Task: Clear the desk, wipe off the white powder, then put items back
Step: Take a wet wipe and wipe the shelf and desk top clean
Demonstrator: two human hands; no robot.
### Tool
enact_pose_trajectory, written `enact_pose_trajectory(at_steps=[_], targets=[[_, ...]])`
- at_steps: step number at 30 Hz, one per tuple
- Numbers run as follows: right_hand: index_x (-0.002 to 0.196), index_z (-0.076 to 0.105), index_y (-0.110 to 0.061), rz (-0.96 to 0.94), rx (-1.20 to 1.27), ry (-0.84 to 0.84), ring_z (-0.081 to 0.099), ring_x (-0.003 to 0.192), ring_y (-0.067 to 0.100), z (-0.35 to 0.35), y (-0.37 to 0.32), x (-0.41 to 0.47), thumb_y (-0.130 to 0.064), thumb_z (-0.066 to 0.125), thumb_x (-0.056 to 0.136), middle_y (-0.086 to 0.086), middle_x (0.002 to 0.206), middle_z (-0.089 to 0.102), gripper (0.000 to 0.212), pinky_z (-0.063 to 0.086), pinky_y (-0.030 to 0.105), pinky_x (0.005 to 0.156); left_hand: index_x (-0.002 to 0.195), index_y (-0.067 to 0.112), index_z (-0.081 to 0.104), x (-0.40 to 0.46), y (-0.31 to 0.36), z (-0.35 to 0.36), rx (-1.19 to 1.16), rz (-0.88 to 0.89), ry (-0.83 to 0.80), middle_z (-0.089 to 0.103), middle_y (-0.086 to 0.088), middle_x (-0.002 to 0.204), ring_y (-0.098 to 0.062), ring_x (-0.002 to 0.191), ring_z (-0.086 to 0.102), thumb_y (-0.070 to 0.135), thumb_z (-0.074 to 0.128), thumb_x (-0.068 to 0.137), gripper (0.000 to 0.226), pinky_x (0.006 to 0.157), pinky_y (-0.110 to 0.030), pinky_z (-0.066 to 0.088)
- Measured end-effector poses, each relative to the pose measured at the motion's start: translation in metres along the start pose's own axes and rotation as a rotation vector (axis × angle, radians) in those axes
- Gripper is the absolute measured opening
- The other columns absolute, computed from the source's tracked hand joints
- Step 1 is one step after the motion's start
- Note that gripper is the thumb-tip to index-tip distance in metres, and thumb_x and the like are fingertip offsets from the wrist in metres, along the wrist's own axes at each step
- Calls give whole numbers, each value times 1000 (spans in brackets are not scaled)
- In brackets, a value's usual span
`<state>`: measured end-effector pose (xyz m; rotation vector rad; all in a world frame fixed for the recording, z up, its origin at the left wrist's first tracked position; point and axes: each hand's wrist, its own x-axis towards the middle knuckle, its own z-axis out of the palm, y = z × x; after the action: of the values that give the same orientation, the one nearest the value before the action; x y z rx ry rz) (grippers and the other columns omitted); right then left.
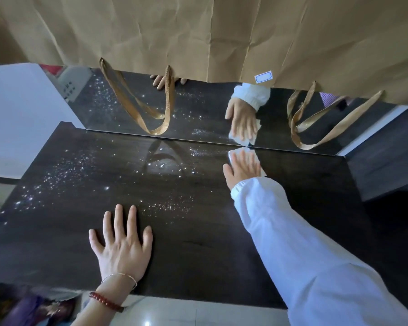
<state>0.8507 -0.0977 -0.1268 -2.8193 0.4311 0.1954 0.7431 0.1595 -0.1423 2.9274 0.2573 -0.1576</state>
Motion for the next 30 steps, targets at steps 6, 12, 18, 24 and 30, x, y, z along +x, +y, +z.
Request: enact_pose_trajectory(at_steps=[6, 12, 18, 24, 30], targets=[[143, 18, -24, -305, 99, -35, -2, 142, 19, -17, 10, -52, -24, 33, 97, -1, 155, 10, 48, -6, 42, 113, 134, 13, 40, 7, 27, -25, -127, 146, 109, 30, -10, 148, -29, 139, 16, 46, 26, 78, 67, 108, -59, 7], [142, -14, -32, 80, -352, -110, -21, 139, 26, -33, 89, -72, -48, 21, 95, 1, 153, -21, 61, -9, 61, 107, 145, 20, 15, 34, 144, -25, 9, 633, -50, 6, -2, 155, -20, 142, -3, 38, 28, 95, 55, 114, -43, -1], [144, -1, -31, 185, -212, 16, -10, 141, 22, -30, 144, -72, -41, 25, 96, 3, 155, -7, 56, -5, 56, 110, 145, 14, 4, 69, 211, 14, 126, 652, -124, -3, -11, 155, -26, 142, -4, 36, 24, 97, 57, 114, -41, -1], [144, 0, -29, 150, -214, 82, -4, 142, 23, -20, 153, -64, -42, 23, 95, 5, 156, -3, 56, -3, 50, 113, 145, 17, 10, 70, 231, 26, 118, 724, -109, 3, -10, 155, -26, 142, 0, 33, 25, 95, 55, 114, -40, 1], [145, 2, -20, 224, -89, 162, -1, 142, 20, -19, 152, -63, -37, 29, 96, 5, 156, 1, 59, -3, 47, 113, 146, 20, 1, 53, 270, 32, 229, 1044, -174, -1, -5, 156, -25, 142, -5, 35, 18, 95, 56, 116, -40, 0]])
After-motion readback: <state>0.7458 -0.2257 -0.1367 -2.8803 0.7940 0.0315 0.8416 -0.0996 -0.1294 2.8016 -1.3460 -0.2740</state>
